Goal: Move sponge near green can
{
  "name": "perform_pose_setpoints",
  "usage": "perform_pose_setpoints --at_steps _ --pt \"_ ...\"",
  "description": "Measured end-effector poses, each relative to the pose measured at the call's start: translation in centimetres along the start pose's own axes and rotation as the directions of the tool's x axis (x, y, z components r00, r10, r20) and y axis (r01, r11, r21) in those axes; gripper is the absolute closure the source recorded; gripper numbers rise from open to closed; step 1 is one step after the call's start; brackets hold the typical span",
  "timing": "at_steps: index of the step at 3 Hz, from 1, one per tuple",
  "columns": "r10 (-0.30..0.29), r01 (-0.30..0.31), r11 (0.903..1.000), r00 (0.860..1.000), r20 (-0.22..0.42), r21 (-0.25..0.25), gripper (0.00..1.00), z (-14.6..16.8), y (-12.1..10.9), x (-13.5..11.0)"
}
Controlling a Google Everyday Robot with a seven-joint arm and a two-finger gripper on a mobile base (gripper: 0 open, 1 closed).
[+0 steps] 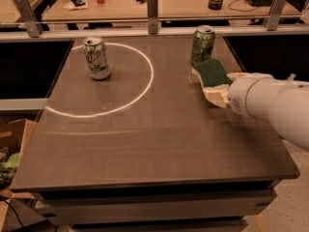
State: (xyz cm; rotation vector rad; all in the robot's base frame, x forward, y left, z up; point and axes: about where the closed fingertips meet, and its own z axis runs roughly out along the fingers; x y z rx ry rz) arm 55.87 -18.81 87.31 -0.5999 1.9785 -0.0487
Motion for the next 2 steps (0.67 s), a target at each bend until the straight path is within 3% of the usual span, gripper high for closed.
perform_pose_setpoints --at_steps 2 --pt "0.105 -0.103 0.9936 0.993 -0.048 0.047 1.00 1.9 -2.7 0.8"
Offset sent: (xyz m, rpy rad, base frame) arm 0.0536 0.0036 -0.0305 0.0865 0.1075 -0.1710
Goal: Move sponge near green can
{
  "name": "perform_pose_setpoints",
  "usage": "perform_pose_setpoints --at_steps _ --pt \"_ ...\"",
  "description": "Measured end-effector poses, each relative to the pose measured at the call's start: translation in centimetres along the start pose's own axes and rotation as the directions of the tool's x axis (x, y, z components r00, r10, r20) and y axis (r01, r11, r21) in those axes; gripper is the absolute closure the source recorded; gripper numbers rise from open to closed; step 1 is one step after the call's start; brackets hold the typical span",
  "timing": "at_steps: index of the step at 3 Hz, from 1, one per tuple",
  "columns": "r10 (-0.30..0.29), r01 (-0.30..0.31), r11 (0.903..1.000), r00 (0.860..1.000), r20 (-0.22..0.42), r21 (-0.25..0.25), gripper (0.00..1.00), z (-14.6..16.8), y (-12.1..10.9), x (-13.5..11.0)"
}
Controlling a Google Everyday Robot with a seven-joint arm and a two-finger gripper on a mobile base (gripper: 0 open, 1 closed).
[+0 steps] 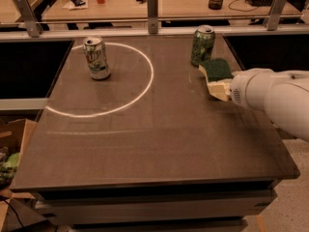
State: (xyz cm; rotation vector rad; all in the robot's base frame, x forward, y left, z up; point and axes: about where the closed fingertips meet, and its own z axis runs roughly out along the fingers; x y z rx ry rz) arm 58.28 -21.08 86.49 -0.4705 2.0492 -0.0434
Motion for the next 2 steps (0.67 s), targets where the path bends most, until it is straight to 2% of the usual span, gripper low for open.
perform_pose_setpoints --at_steps 1,2 --pt "0.038 -0.039 0.9992 0.999 -0.032 -0.010 1.00 2.0 0.5 0.2" --pt "0.031 -0.033 0.9993 0.995 -0.098 -0.019 1.00 4.3 1.3 0.5"
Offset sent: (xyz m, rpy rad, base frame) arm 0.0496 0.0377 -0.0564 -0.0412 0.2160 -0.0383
